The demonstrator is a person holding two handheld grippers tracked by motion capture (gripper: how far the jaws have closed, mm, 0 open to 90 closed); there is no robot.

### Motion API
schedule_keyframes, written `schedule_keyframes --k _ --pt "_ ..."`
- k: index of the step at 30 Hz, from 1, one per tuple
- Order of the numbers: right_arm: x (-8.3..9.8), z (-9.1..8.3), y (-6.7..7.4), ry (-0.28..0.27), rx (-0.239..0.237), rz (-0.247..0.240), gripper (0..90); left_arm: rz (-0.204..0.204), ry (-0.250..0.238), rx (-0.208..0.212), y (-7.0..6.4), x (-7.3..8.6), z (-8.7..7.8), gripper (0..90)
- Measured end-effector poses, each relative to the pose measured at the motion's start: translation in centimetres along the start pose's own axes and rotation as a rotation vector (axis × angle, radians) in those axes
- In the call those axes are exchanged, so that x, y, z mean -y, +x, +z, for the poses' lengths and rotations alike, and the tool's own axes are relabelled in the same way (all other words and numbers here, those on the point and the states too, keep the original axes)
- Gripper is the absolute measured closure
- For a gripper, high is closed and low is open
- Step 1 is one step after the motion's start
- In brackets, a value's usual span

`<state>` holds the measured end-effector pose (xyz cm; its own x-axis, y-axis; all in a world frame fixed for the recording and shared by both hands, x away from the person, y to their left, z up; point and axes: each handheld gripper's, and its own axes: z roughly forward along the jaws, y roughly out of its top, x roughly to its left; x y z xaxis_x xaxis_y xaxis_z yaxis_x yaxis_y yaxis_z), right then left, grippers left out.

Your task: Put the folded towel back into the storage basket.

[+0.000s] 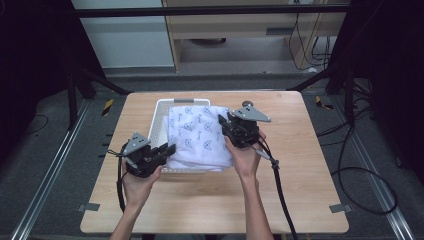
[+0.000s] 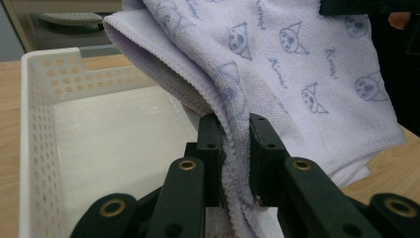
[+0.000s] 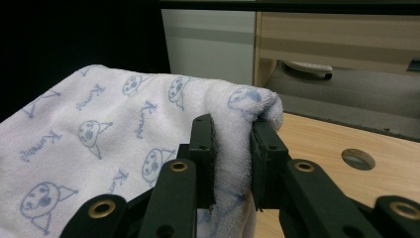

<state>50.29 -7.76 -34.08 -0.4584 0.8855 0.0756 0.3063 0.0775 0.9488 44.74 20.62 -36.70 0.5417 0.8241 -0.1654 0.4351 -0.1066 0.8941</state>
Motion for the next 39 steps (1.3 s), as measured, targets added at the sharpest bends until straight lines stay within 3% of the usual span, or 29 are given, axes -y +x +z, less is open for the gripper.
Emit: schedule_keyframes --k 10,20,39 --pt "-0.8 2.4 0.9 0.011 -0.018 -0.02 74.9 -0.029 -0.003 -0.037 1.9 0.0 0.1 77.2" --pt "-1.2 4.3 1.7 -0.001 -0.051 -0.004 75.0 -0.067 -0.017 -0.071 4.1 -0.2 0.0 77.2" --pt "-1.0 7.9 3.0 0.009 -0.07 -0.03 75.0 -0.102 -0.008 -0.126 6.4 0.5 0.4 77.2"
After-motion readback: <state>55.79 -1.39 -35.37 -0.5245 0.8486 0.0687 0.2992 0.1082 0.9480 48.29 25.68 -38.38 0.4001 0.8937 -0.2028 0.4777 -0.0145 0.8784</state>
